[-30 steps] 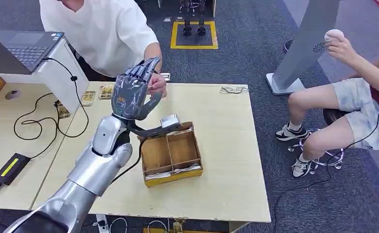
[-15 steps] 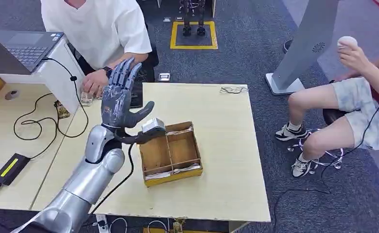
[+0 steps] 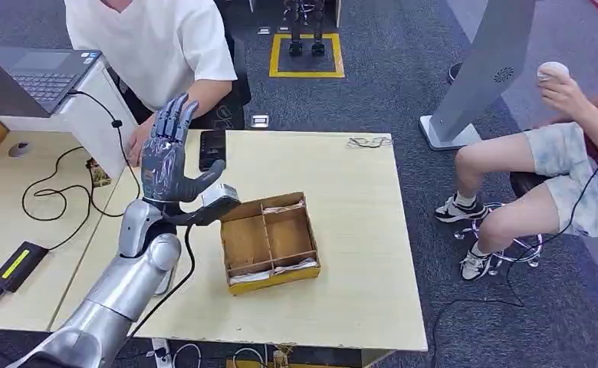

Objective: Pass the card to the sensor for recognition and then transmit it.

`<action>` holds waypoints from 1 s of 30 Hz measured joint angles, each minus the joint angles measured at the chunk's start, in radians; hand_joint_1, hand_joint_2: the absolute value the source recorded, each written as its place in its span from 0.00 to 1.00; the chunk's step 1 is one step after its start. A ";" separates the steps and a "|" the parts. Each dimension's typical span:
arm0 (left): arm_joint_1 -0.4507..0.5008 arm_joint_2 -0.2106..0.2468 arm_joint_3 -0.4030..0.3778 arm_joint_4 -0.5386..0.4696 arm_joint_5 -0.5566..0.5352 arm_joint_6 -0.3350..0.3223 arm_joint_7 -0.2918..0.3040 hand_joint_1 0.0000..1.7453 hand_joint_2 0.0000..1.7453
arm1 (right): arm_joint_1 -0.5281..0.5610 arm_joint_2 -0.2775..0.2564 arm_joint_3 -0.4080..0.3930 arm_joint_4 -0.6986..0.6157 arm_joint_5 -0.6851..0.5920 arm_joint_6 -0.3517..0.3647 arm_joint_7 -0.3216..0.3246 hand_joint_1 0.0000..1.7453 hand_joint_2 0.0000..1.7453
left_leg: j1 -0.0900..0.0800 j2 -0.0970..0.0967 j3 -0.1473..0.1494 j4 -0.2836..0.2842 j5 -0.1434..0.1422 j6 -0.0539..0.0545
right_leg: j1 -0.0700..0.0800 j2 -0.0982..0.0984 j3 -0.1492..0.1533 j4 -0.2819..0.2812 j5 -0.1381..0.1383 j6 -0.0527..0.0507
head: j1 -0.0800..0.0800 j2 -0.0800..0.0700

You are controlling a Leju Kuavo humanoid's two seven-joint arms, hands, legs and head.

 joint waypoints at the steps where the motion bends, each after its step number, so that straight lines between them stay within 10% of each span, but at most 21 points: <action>1: 0.000 0.001 0.000 0.000 -0.002 0.000 0.000 0.00 1.00 | 0.000 0.001 0.000 0.000 -0.003 0.000 0.000 0.00 1.00 | 0.000 0.000 0.000 0.000 0.000 0.000 | 0.000 0.000 0.000 0.000 0.000 0.000 | 0.000 0.000; 5: 0.004 0.002 0.000 0.000 -0.008 0.003 0.013 0.00 1.00 | 0.002 0.002 0.000 0.000 -0.003 0.002 0.000 0.00 1.00 | 0.000 0.000 0.000 0.000 0.000 0.000 | 0.000 0.000 0.000 0.000 0.000 0.000 | 0.000 0.000; 6: 0.006 0.002 0.000 0.000 -0.010 0.003 0.013 0.00 1.00 | 0.002 0.002 0.001 0.000 -0.003 0.002 0.000 0.00 0.00 | 0.000 0.000 0.000 0.000 0.000 0.000 | 0.000 0.000 0.000 0.000 0.000 0.000 | 0.000 0.000; 30: 0.301 -0.044 -0.007 -0.331 -0.043 0.043 0.061 0.00 1.00 | 0.146 0.019 -0.049 -0.017 -0.117 -0.015 -0.070 0.00 0.00 | 0.000 0.001 0.000 0.000 -0.002 -0.001 | 0.000 0.000 -0.001 0.000 -0.001 0.000 | 0.000 0.000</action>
